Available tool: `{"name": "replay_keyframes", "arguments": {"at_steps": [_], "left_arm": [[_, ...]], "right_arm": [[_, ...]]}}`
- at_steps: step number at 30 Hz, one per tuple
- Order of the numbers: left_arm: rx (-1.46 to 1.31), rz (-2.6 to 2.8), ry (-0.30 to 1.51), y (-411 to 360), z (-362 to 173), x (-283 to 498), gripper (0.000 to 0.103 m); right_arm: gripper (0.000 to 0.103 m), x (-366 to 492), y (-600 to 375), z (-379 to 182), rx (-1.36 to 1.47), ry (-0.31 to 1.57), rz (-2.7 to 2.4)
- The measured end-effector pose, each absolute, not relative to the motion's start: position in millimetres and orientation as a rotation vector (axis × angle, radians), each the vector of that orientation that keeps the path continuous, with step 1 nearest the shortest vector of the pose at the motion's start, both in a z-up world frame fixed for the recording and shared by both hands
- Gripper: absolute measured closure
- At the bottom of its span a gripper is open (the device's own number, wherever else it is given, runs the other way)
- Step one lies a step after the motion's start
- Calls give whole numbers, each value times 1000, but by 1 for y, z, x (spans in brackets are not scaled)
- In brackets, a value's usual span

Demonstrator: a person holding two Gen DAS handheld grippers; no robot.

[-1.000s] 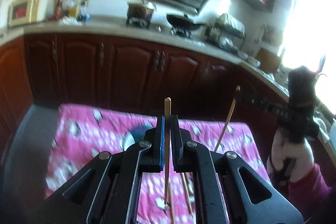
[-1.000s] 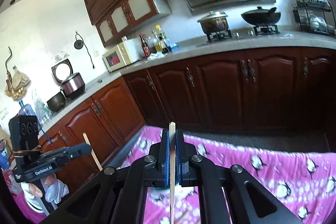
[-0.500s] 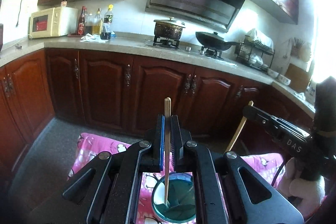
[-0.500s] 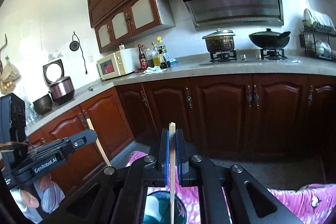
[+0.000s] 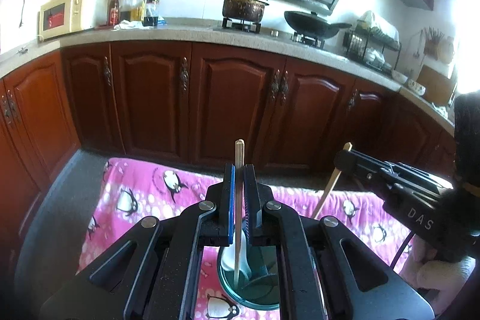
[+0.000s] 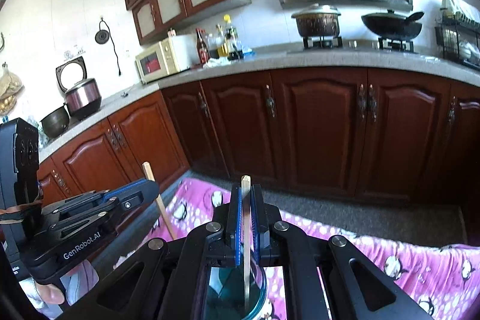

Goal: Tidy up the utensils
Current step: 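Lower both chopsticks into the holder and open both tools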

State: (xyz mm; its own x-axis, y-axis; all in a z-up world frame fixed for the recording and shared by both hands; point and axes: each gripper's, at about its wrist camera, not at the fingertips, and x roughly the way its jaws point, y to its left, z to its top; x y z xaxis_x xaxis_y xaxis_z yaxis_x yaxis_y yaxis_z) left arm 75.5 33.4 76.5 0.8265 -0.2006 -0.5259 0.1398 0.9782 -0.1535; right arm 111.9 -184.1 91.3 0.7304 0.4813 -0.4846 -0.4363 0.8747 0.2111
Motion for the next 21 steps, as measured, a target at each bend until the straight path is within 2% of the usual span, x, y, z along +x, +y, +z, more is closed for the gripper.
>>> {"name": "replay_keyframes", "arguments": {"at_steps": [11,14,16,21], "left_arm": [[-104,-180,620,28,64,76,99],[-109,-182,632,27,63,77,99],[-110,-179,637,27,61,77,99],[-112,-170,650,28,60,77,97]], "right_arm": [[98,116,-186,70,132,631,529],[89,116,-188,70,144,640,524],[76,116,-190,70,153,643,521],[76,114,-193,71,156,647,521]]}}
